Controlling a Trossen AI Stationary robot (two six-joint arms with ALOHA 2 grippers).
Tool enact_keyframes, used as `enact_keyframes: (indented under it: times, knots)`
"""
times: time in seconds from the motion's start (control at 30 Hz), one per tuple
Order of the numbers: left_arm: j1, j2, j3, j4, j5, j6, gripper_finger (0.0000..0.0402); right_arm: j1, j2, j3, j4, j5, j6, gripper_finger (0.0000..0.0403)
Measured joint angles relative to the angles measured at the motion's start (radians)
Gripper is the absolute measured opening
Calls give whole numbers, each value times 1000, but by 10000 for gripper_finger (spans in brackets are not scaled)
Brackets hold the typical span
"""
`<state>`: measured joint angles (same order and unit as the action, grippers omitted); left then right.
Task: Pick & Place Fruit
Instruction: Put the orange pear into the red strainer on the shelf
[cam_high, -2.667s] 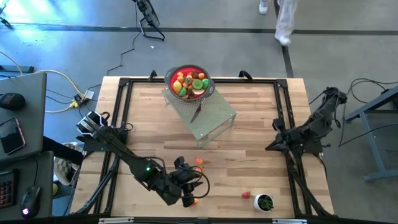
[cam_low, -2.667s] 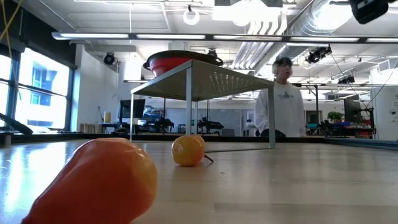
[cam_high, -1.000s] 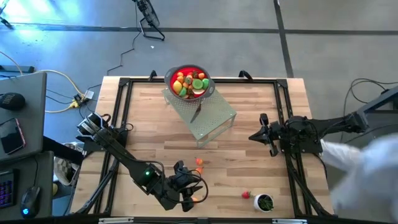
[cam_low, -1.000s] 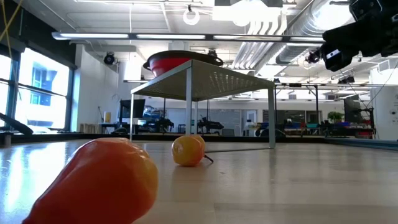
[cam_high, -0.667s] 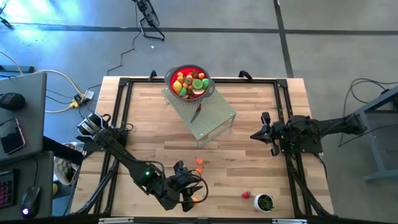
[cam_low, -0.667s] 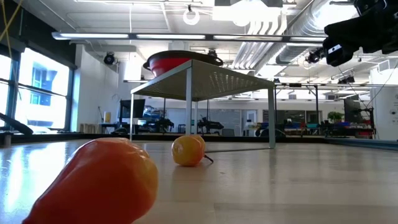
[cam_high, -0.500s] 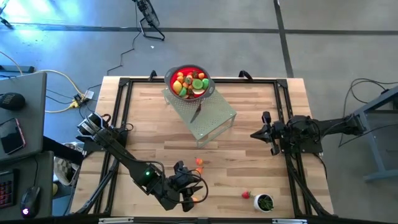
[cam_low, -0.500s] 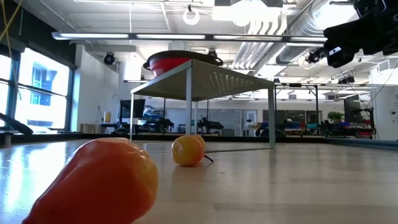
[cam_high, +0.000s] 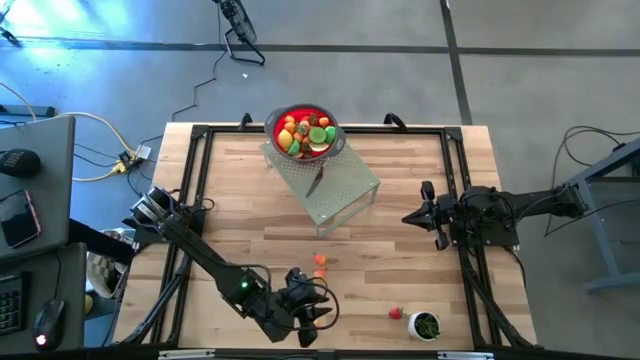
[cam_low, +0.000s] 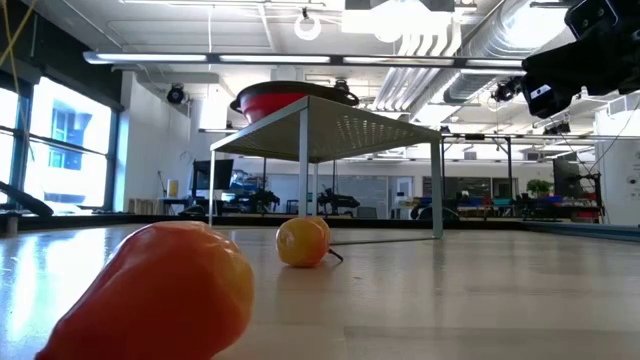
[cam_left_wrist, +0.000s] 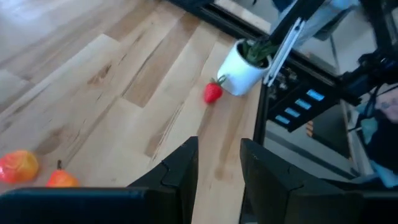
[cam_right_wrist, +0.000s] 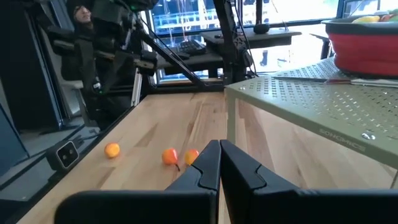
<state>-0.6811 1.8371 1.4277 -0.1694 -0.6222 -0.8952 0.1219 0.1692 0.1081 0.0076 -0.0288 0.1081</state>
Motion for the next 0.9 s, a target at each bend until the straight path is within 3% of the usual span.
enact_keyframes:
  times: [0.2,0.37,0.5,0.67,0.8,0.9]
  knots:
    - [0,2,10,-14,2,12,115,0,0,0,-2,1,0,2]
    - [0,26,114,-20,-12,130,115,0,0,0,-3,3,0,2]
    - [0,84,249,-158,-14,215,115,0,0,0,3,23,0,2]
    - [0,163,422,-498,-14,158,115,0,0,0,2,55,0,2]
    - [0,211,504,-709,85,77,115,0,0,0,1,56,1,2]
    - [0,222,507,-748,163,54,115,0,0,0,-3,56,4,2]
